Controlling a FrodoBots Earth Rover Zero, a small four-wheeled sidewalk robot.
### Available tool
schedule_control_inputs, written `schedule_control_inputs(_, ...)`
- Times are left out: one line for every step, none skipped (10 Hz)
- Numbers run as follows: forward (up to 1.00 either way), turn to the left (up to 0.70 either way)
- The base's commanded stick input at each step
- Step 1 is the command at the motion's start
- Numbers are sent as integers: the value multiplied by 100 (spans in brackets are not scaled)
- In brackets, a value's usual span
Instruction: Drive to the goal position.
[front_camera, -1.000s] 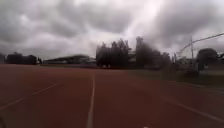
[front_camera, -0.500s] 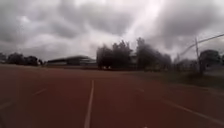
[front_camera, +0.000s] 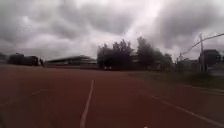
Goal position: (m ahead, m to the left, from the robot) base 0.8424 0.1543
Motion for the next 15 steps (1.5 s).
schedule_control_inputs(70, 0)
schedule_control_inputs(70, 0)
schedule_control_inputs(70, 0)
schedule_control_inputs(70, 0)
schedule_control_inputs(70, 0)
schedule_control_inputs(70, 0)
schedule_control_inputs(70, 0)
schedule_control_inputs(70, 0)
schedule_control_inputs(70, 0)
schedule_control_inputs(70, 0)
schedule_control_inputs(70, 0)
schedule_control_inputs(70, 0)
schedule_control_inputs(70, 0)
schedule_control_inputs(70, 0)
schedule_control_inputs(70, 0)
